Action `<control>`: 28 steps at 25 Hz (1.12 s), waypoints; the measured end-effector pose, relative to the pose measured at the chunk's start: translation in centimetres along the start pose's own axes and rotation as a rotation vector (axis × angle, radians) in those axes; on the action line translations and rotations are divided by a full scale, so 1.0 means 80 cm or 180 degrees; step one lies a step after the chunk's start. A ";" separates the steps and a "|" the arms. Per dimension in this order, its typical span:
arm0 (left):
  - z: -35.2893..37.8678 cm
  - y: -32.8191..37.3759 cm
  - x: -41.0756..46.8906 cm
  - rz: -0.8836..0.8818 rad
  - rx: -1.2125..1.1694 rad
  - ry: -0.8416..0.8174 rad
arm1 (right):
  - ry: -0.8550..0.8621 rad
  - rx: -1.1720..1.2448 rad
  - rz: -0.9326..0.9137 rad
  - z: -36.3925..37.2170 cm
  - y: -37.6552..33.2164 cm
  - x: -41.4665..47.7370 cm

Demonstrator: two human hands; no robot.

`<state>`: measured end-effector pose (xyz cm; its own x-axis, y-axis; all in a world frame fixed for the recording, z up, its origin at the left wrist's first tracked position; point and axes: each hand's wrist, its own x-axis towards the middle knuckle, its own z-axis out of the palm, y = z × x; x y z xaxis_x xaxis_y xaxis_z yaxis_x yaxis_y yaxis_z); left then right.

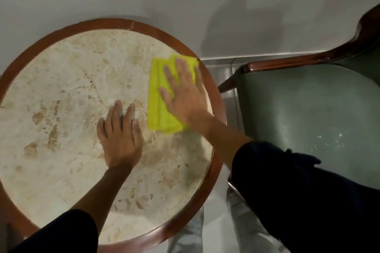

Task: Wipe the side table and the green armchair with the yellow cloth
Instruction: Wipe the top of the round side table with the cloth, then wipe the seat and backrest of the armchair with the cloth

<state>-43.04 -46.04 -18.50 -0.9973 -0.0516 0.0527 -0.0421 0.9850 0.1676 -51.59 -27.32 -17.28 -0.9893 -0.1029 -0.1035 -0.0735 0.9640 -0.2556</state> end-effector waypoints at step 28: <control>-0.020 0.445 -0.086 0.0948 -0.1618 -0.3414 | 0.0007 0.1420 0.3415 -0.206 0.411 -0.380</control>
<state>-37.58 -10.88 -11.29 -0.5184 0.5635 -0.6432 -0.0148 0.7462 0.6656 -26.05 11.59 -6.68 -0.5168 0.7151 -0.4706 0.8530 0.3837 -0.3538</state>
